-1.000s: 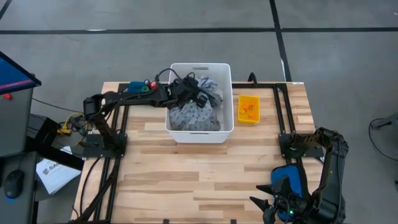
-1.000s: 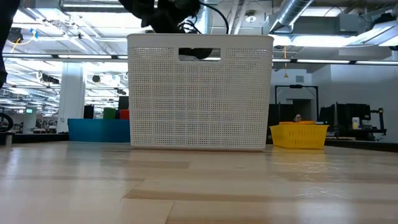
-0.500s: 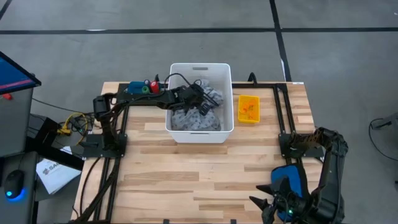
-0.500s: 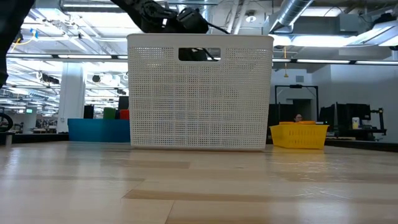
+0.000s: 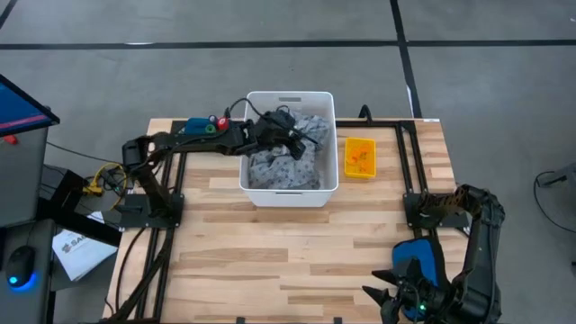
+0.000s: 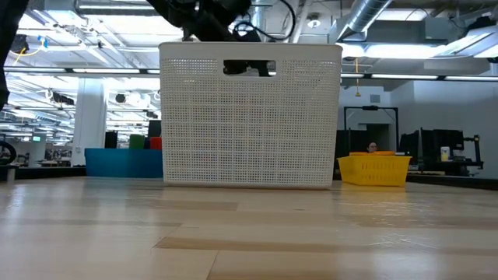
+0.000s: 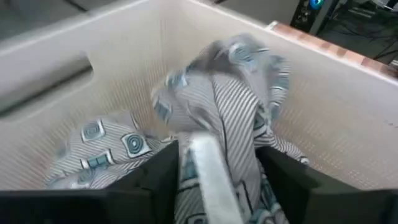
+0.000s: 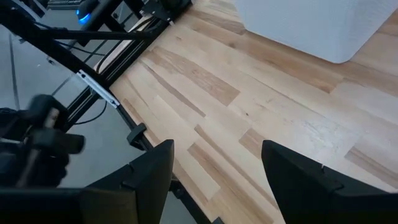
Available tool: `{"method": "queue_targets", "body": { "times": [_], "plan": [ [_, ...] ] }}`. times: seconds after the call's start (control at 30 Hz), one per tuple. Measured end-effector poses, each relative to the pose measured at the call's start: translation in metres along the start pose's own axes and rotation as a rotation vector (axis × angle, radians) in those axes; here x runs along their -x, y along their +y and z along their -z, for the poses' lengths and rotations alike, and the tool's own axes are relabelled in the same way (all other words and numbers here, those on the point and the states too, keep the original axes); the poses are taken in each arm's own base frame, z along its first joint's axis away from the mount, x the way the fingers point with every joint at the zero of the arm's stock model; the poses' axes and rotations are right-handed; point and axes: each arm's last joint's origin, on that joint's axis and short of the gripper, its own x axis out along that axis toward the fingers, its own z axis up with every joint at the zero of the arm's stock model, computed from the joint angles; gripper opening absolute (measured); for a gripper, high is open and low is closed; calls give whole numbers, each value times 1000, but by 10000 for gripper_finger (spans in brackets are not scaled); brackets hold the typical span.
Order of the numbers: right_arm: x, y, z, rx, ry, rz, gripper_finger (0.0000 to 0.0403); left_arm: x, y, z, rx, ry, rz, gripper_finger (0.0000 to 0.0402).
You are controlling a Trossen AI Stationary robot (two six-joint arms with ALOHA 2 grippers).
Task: Pick & place medical supplies in basket/bin
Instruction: Put the gray patient gown into the white bin, then return to Home Position
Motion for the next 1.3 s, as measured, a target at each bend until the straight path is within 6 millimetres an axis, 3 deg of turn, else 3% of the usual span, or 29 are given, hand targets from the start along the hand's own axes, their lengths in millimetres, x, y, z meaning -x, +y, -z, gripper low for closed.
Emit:
{"method": "queue_targets", "body": {
  "times": [0.17,0.33,0.53,0.63,0.73,0.83,0.93,1.03,1.13,1.3],
  "plan": [
    [0,-1,0,11,-2,4,240,23,10,-17,-14,-38,-10,224],
    [0,0,0,11,-2,3,240,50,16,-31,-96,-72,-10,247],
    [0,0,0,10,-6,0,240,124,28,-65,-158,-253,66,246],
    [0,0,0,6,-8,-1,240,175,39,-73,-270,-348,264,235],
    [0,0,0,5,-8,0,240,212,52,-53,-317,-370,379,219],
    [0,0,-1,4,-14,-2,240,225,65,-18,-266,-386,412,199],
    [-2,0,-2,1,-19,2,240,224,67,11,-132,-536,466,170],
    [-2,0,-5,-5,-20,3,240,208,56,37,-50,-643,559,132],
    [-3,0,-10,-20,-21,5,240,193,42,54,-54,-625,620,93],
    [-4,1,-16,-44,-21,-1,240,212,33,61,-118,-573,812,39]
  ]
}}
